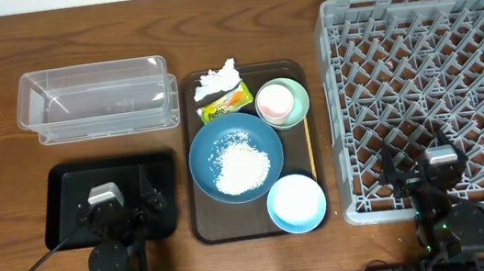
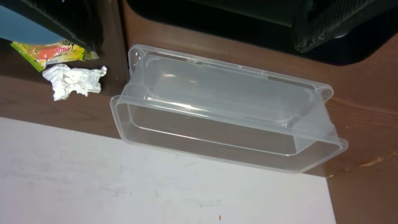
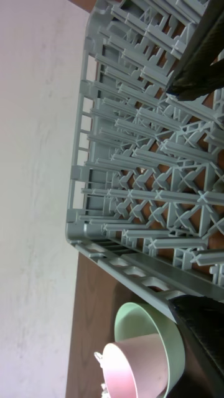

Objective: Sort waste into correct bins and load items into the dishwasher rack

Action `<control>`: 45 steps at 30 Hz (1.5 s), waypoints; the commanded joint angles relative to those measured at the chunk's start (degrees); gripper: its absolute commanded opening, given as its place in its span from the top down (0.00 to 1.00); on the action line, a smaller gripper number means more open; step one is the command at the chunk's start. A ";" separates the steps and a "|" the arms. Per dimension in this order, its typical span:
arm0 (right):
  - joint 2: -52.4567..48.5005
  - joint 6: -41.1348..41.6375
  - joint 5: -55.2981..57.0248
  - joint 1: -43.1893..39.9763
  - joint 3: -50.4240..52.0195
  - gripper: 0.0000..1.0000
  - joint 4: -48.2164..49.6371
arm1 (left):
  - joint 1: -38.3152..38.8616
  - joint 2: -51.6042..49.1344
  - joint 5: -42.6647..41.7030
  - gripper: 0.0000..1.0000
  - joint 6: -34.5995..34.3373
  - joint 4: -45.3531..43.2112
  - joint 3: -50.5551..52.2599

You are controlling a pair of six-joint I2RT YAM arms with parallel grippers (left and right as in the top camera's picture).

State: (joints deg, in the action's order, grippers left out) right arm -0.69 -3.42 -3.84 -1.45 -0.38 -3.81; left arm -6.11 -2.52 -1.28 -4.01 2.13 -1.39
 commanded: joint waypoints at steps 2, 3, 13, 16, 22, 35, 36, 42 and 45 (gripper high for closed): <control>0.02 -0.50 0.79 0.57 0.07 0.01 -0.26 | -0.04 -0.35 1.36 0.01 0.79 2.08 1.16; 0.02 -0.50 0.79 0.57 0.07 0.01 -0.26 | -0.04 -0.35 1.33 0.01 0.81 2.08 1.16; 0.02 -0.50 0.79 0.57 0.07 0.01 -0.26 | -0.04 -0.35 1.36 0.01 0.81 2.08 1.16; 0.02 -0.50 0.79 0.57 0.07 0.01 -0.26 | -0.04 -0.35 1.36 0.01 0.79 2.08 1.16; 0.02 -0.50 0.81 0.57 0.07 0.01 -0.26 | -0.04 -0.35 1.33 0.01 0.81 2.08 1.16; 0.02 -0.50 0.79 0.57 0.07 0.01 -0.26 | 0.07 -0.35 -46.36 0.01 -27.58 -0.46 1.11; 0.02 -0.50 0.81 0.57 0.07 0.01 -0.26 | 0.07 -0.35 -46.34 0.01 -30.86 -0.37 1.11; 0.02 -0.50 0.79 0.57 0.07 0.01 -0.26 | 0.07 -0.35 -50.90 0.01 -44.63 -16.13 1.09; 0.02 -0.50 0.79 0.57 0.07 0.01 -0.26 | 0.07 -0.35 -53.13 0.01 -45.66 -25.44 -0.07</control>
State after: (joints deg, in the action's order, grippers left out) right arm -0.73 -3.40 -3.75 -1.45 -0.38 -3.79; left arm -6.11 -3.20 -48.40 -43.51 -19.84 -0.47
